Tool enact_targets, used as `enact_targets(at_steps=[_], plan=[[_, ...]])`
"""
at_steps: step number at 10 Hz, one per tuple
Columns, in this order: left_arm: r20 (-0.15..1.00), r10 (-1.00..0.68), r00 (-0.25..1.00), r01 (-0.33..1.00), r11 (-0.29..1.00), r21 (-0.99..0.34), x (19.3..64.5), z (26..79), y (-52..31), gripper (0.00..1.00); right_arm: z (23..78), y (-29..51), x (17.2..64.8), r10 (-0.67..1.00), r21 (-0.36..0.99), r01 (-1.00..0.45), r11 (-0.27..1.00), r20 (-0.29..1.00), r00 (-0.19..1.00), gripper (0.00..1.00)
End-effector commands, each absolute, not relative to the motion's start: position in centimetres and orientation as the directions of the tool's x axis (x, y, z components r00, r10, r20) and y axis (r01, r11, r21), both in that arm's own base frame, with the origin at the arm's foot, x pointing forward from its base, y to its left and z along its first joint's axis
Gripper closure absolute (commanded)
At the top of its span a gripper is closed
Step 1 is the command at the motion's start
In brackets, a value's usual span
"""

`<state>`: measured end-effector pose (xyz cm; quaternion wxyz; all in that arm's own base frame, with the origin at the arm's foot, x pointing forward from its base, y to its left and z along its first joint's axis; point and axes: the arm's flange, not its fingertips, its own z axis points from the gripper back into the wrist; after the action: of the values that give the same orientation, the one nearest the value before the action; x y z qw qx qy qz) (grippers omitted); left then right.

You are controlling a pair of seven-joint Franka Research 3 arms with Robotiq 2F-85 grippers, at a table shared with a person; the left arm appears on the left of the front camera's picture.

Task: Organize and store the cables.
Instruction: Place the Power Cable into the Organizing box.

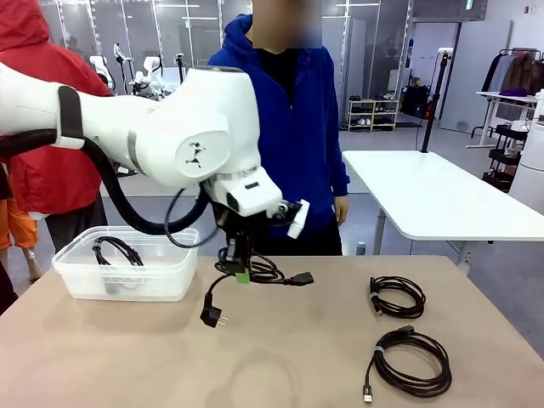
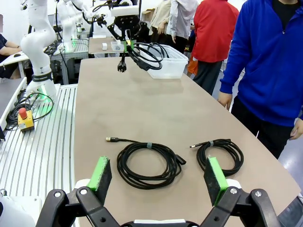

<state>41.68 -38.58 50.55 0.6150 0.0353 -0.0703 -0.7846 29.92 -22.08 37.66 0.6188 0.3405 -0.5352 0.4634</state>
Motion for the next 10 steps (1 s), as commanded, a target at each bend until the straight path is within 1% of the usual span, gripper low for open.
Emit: enact_targets(at_steps=[1,3,4,5,7,9,10], plan=[[0.092,-0.911,-0.401,0.904,-0.378,0.2,43.5,53.1,-32.5,0.82,37.7,-22.2,29.8,0.202,-0.086,-0.937,0.338,0.979,-0.017,0.0],[0.081,-0.851,-0.518,0.834,-0.483,0.267,44.8,53.9,-26.5,0.82,37.7,-22.2,29.8,0.202,-0.086,-0.937,0.338,0.979,-0.017,0.0],[0.1,-0.794,-0.599,0.776,-0.545,0.317,45.0,54.7,-23.0,0.82,37.7,-22.2,29.8,0.202,-0.086,-0.937,0.338,0.979,-0.017,0.0],[0.105,-0.761,-0.64,0.742,-0.578,0.339,44.9,55.3,-20.0,0.82,37.7,-22.2,29.8,0.202,-0.086,-0.937,0.338,0.979,-0.017,0.0],[0.057,-0.763,-0.644,0.734,-0.594,0.328,45.4,55.8,-14.5,0.82,37.7,-22.2,29.8,0.202,-0.086,-0.937,0.338,0.979,-0.017,0.0],[0.075,-0.767,-0.637,0.749,-0.592,0.298,45.8,55.8,-10.2,0.82,37.7,-22.2,29.8,0.202,-0.086,-0.937,0.338,0.979,-0.017,0.0],[0.041,-0.785,-0.619,0.76,-0.585,0.282,46.3,55.5,-8.6,0.82,37.7,-22.2,29.8,0.202,-0.086,-0.937,0.338,0.979,-0.017,0.0]])
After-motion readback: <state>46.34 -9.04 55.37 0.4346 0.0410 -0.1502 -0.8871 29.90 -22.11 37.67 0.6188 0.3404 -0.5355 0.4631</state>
